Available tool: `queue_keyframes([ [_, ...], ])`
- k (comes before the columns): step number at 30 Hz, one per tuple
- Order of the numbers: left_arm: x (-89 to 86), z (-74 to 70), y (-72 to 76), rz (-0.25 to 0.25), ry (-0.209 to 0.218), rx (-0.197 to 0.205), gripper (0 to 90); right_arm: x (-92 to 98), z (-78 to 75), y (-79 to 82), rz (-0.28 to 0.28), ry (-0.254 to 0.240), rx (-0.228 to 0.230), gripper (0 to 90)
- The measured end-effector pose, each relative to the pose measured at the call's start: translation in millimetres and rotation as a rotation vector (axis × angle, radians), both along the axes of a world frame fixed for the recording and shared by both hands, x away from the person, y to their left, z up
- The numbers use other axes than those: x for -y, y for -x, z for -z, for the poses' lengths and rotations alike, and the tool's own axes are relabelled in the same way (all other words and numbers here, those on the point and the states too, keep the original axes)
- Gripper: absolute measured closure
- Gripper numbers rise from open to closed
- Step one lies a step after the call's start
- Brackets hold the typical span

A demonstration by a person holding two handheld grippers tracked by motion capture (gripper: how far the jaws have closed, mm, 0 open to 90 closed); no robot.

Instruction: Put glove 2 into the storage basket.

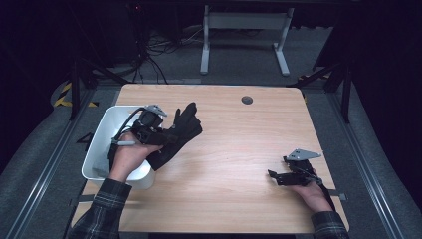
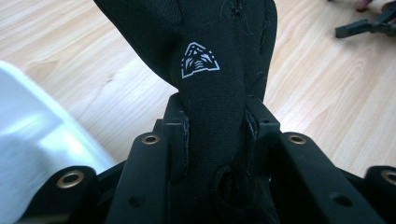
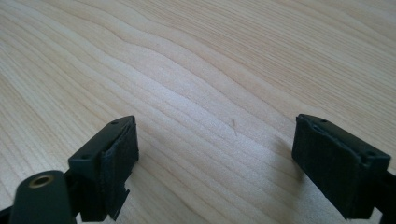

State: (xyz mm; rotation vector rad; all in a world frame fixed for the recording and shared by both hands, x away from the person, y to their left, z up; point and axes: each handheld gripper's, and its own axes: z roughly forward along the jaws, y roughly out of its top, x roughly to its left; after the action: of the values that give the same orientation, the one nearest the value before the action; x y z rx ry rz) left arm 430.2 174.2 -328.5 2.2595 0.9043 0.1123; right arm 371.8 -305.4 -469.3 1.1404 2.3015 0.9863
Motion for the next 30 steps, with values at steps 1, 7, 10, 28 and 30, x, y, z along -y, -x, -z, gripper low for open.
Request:
queue_keyframes([
  [1, -4.8, -1.1, -0.1, -0.013, 0.001, 0.001, 67.8, 0.0, 0.0, 0.0, 0.000, 0.000, 0.000, 14.9],
  [7, -35.6, -3.7, -0.9, -0.098, 0.007, 0.009, 67.9, 0.0, 0.0, 0.0, 0.000, 0.000, 0.000, 15.0],
  [10, -53.7, -1.9, -1.6, -0.151, -0.002, 0.007, 67.8, 0.0, 0.0, 0.0, 0.000, 0.000, 0.000, 15.0],
  [28, -128.7, 29.9, -2.3, -0.321, -0.027, -0.068, 67.6, -0.3, 0.0, -0.1, 0.002, -0.002, -0.002, 15.0],
  [30, -132.1, 34.5, -2.4, -0.326, -0.028, -0.073, 67.3, -0.4, 0.0, -0.2, 0.002, -0.003, -0.002, 15.0],
])
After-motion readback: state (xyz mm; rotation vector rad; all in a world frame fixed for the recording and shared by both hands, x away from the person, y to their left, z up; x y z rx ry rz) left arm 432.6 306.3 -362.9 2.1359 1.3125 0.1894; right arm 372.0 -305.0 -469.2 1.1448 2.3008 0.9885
